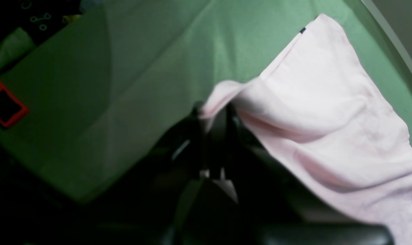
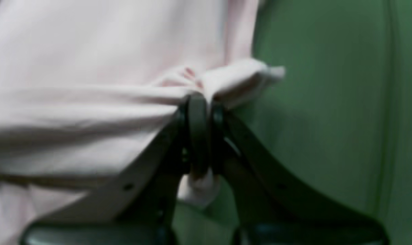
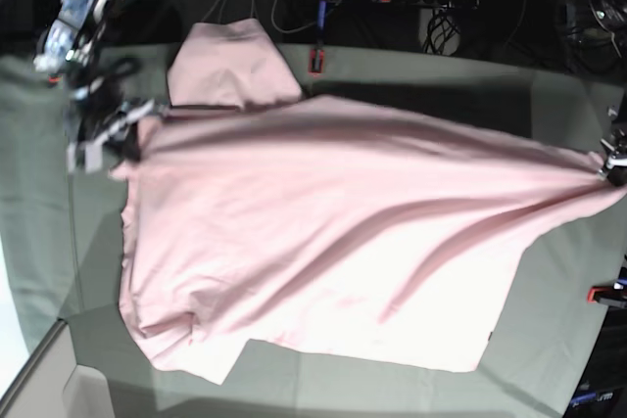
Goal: Layout the t-shirt on the table in an organized manner, then fold the t-shirt properly
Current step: 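Pull the shirt taut between the right and left grippers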
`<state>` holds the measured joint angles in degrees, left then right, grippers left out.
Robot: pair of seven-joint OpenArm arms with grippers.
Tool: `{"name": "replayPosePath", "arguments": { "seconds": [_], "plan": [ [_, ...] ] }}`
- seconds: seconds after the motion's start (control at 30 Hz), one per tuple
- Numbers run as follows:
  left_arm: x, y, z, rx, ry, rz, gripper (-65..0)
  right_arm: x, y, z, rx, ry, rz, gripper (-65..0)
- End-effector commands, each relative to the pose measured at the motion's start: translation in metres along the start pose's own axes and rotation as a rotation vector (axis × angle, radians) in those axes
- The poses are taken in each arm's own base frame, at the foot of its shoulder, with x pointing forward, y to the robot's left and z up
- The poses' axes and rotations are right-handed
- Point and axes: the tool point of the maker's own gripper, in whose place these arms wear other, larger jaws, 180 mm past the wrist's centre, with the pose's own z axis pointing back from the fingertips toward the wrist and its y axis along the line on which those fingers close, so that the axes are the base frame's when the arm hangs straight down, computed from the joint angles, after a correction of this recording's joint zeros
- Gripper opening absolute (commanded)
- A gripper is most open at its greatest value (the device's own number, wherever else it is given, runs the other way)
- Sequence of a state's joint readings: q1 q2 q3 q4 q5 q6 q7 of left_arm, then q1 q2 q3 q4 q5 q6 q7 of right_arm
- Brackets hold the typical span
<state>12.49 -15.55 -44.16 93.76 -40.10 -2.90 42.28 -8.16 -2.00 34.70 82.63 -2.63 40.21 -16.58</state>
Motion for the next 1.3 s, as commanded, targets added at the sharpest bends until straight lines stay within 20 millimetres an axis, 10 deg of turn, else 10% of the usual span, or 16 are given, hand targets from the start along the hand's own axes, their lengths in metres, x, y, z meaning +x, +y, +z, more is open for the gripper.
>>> {"name": "replayPosePath", "arguments": {
  "seconds": [0.0, 0.17, 0.43, 0.73, 1.27],
  "plan": [
    [0.022, -0.003, 0.003, -0.008, -0.062, -0.024, -64.8, 0.035, -0.006, -0.002, -0.012, -0.098, 0.015, -65.0],
    [0.02, -0.003, 0.003, -0.009, -0.061, -0.02, -64.8, 0.082, -0.012, -0.025, -0.002, -0.096, 0.08, -64.7],
    [0.017, -0.005, 0.002, -0.013, -0.054, -0.017, -64.8, 0.098, 0.017, -0.059, 0.108, 0.018, 0.213, -47.0],
    [0.008, -0.005, 0.001, -0.01, -0.04, 0.003, -64.8, 0.121, 0.017, -0.035, 0.069, -0.06, 0.274, -21.3],
    [0.001, -0.009, -0.001, -0.02, -0.035, 0.031, -64.8, -0.04, 0.065, 0.036, 0.138, 0.225, 0.165, -28.3]
  ]
}}
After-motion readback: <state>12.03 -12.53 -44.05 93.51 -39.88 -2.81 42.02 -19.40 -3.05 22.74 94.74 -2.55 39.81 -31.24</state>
